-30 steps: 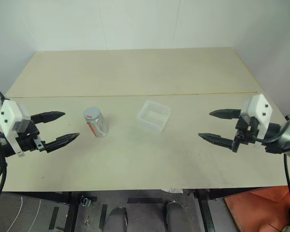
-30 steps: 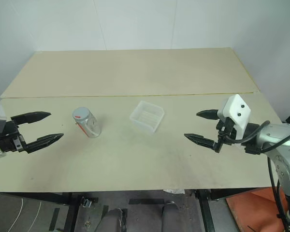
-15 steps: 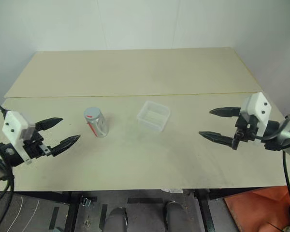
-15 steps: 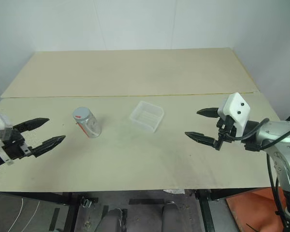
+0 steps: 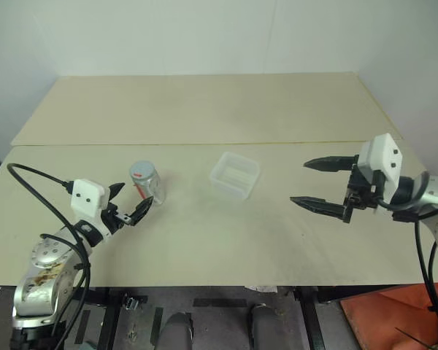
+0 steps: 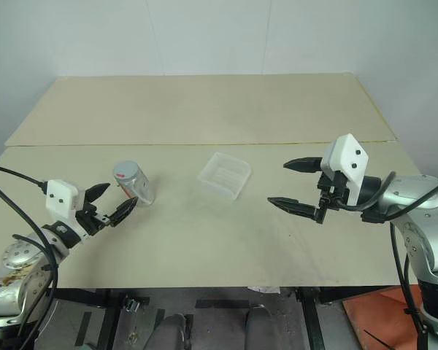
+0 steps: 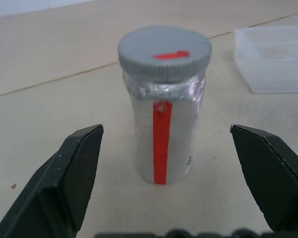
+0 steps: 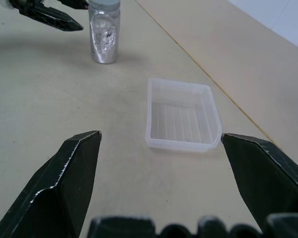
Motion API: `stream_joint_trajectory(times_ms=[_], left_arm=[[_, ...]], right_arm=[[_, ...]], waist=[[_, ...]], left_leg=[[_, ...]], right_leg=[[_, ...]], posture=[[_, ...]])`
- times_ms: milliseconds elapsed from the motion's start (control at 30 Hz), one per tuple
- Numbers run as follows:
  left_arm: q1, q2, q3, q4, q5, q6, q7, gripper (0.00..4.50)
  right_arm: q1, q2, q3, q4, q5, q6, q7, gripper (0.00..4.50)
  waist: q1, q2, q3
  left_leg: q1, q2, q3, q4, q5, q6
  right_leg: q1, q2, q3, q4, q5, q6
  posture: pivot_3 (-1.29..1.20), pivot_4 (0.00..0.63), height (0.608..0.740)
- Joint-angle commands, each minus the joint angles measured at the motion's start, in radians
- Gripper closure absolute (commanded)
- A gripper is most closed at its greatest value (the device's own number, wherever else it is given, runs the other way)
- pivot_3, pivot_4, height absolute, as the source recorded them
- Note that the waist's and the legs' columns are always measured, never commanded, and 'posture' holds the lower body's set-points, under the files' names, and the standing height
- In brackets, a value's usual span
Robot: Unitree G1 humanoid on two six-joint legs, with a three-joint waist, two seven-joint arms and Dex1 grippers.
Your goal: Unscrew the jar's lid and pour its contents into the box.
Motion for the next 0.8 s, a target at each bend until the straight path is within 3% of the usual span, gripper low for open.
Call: stream_joint_trajectory(times_ms=[33,667,800], left_arm=[[-0.036,-0.031,-0.012,0.029,0.017,-0.049,0.033,0.05],[-0.172,-0.132,-0.098,0.249,0.094,-0.244,0.053,0.05],[-0.199,-0.141,-0.106,0.290,0.109,-0.279,0.060,0.92]], right_arm=[[-0.023,-0.007,-0.019,-0.039,0.009,-0.024,-0.005,0.00],[0.040,-0.023,-0.072,-0.125,0.025,-0.007,-0.039,0.00],[0.049,-0.031,-0.080,-0.131,0.027,-0.008,-0.038,0.00]], waist=[[0.002,0.000,0.000],[0.001,-0.001,0.000],[0.003,-0.001,0.000]], left_leg=[[0.000,0.000,0.000,0.000,0.000,0.000],[0.000,0.000,0.000,0.000,0.000,0.000],[0.000,0.000,0.000,0.001,0.000,0.000]], right_leg=[[0.000,0.000,0.000,0.000,0.000,0.000],[0.001,0.000,0.000,0.000,0.000,0.000],[0.001,0.000,0.000,0.000,0.000,0.000]], posture=[[0.00,0.150,0.740],[0.00,0.150,0.740],[0.00,0.150,0.740]])
